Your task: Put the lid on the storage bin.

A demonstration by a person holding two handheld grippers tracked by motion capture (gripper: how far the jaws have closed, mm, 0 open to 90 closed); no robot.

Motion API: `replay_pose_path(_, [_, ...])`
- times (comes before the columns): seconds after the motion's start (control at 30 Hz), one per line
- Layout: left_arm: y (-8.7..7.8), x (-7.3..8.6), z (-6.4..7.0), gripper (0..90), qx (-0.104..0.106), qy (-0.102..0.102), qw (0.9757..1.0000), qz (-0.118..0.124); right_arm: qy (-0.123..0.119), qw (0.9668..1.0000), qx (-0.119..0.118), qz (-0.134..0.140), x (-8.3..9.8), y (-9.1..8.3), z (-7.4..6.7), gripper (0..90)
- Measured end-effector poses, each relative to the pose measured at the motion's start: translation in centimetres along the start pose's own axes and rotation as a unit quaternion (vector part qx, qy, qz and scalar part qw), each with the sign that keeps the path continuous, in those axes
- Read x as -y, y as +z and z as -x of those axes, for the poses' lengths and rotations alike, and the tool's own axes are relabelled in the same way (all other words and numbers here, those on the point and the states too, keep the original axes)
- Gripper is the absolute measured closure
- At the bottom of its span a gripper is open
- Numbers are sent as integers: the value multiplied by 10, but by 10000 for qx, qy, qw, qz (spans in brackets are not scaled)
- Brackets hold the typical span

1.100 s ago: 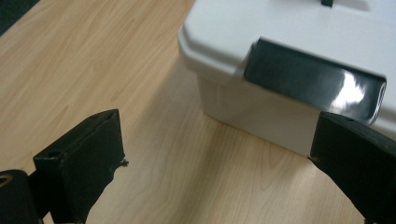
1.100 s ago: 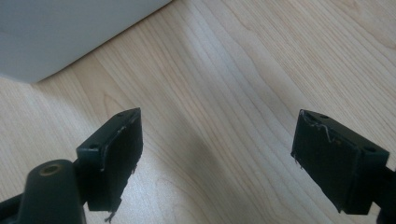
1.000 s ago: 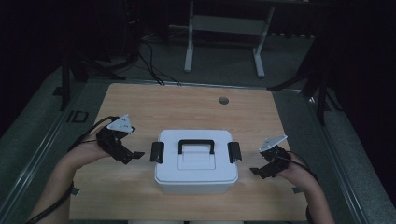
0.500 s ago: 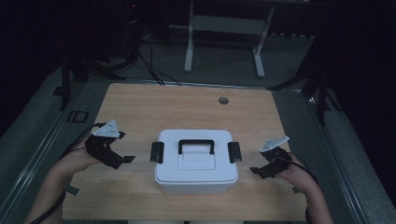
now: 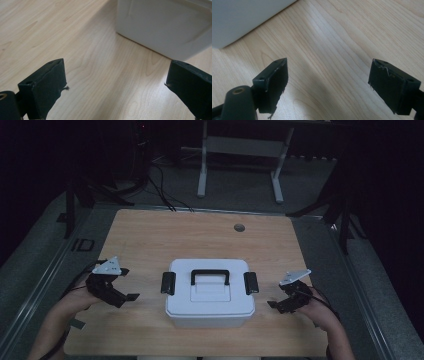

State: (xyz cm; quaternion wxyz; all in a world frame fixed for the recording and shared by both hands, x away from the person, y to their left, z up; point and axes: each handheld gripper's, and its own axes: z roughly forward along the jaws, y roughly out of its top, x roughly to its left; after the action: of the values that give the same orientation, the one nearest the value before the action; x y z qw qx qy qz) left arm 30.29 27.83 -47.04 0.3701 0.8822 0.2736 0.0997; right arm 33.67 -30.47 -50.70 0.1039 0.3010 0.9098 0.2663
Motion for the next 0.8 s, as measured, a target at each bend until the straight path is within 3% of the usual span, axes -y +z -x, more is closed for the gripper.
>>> replay_pose_path(0.27, [7,19,0,27,-10,-93,9999,-123,77,9999,53,35,5,4,2,156])
replay_pose_path(0.8, [14,48,-2,27,-153,-451,9988,69,421,9982,198,386,15,11,4,144])
